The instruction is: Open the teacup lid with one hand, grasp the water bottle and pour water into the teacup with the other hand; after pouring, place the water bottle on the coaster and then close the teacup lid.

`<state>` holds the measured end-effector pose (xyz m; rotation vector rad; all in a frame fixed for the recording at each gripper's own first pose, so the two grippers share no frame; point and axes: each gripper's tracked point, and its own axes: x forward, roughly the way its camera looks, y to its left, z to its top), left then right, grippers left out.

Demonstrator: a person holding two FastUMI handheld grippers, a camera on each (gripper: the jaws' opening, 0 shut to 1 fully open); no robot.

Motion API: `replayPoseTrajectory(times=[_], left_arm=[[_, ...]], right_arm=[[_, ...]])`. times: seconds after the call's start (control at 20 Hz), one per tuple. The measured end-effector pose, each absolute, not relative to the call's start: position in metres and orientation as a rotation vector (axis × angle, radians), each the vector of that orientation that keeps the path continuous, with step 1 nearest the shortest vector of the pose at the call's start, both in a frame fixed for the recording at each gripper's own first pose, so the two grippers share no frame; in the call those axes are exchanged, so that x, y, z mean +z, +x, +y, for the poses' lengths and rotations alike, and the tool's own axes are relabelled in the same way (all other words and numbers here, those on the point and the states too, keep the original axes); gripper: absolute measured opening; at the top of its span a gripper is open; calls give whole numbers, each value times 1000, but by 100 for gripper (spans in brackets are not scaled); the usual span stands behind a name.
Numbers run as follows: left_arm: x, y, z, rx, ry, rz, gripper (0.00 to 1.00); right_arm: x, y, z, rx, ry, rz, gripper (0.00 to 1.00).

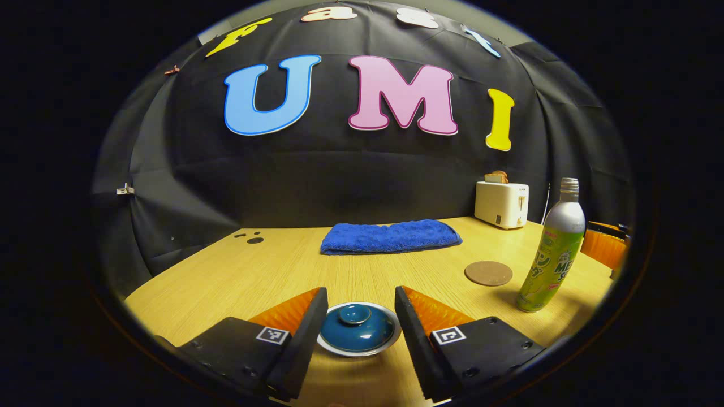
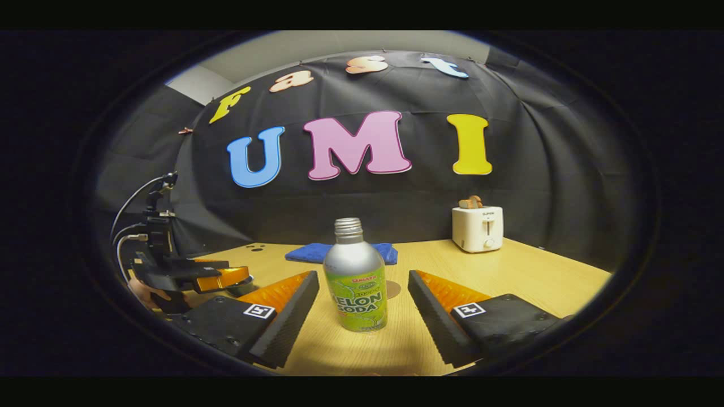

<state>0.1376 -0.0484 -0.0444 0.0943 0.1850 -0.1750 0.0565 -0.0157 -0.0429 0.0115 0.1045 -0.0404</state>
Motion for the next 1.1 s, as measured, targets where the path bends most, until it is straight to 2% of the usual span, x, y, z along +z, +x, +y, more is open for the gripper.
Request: replayPoseTrajectory(times=[0.3, 0.35, 0.4, 0.45, 0.6, 0.65, 0.8, 1.1], left_arm=[[-52, 145, -49, -161, 146, 224, 65], [-53, 147, -47, -151, 154, 229, 62], [-54, 147, -48, -152, 160, 234, 52], [-54, 148, -48, -150, 162, 237, 47], [-56, 147, -45, -136, 170, 247, 46], [-55, 148, -45, -129, 168, 243, 39], [-53, 147, -43, -115, 154, 227, 30], [-38, 145, -48, -121, 138, 168, 27]], right_arm=[[-46, 64, -13, -19, 14, 114, 98], [-47, 65, -13, -17, 13, 115, 98], [-49, 65, -13, -17, 14, 117, 98], [-48, 65, -14, -16, 15, 117, 98], [-49, 66, -15, -17, 15, 119, 98], [-50, 67, -16, -17, 21, 122, 98], [-49, 68, -16, -17, 31, 124, 98], [-41, 67, -15, -16, 21, 108, 98]])
